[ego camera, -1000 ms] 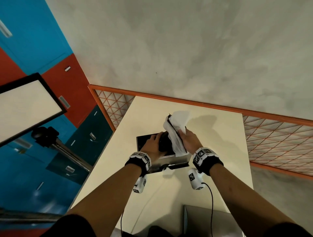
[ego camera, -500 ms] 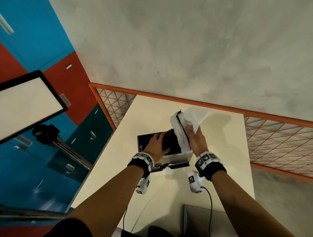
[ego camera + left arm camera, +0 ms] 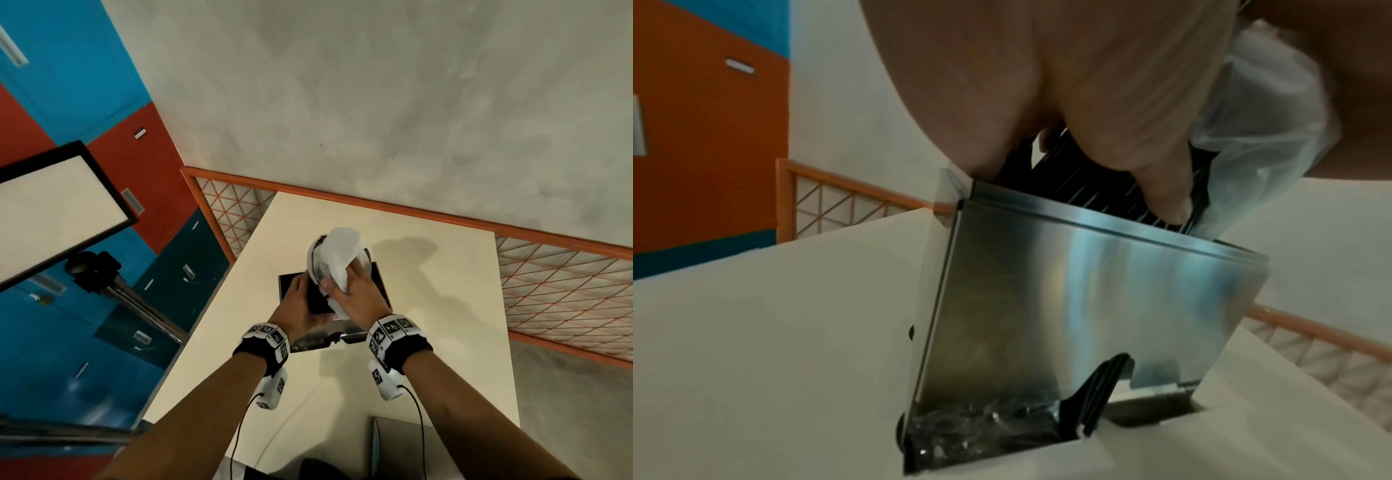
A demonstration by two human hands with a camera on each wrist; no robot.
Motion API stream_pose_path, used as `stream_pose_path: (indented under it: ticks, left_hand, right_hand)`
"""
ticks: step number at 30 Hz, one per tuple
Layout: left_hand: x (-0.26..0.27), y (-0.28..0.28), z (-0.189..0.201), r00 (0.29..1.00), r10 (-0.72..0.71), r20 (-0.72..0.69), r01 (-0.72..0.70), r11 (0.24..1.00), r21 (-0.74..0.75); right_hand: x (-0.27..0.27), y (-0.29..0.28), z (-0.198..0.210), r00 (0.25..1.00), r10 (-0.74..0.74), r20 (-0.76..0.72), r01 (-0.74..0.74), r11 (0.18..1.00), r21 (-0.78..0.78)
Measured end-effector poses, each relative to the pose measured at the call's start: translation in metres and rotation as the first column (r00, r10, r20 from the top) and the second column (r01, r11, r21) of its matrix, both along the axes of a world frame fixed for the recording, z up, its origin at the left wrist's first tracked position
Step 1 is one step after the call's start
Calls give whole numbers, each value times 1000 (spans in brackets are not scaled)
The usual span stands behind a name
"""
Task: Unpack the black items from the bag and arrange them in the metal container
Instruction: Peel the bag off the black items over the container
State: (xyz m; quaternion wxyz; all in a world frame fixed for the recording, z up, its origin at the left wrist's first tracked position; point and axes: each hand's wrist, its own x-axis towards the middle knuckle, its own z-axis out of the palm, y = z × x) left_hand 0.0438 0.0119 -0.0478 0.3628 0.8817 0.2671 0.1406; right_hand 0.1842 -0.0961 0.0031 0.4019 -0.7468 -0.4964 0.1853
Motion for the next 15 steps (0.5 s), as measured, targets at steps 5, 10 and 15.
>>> stream_pose_path:
  ticks: [5, 10, 15]
  left_hand:
    - [1, 3, 4, 999, 41, 0, -40, 997, -63]
    - [10, 3, 14, 992, 52, -119, -65, 993, -102]
    - [14, 8, 24, 983, 119, -136, -143, 974, -179]
  right_hand:
    - [1, 3, -4, 999, 37, 37, -37, 999, -10]
    - [10, 0, 4, 999, -8, -36, 7, 1000, -21]
    - [9, -1, 28, 979, -60, -195, 57, 998, -21]
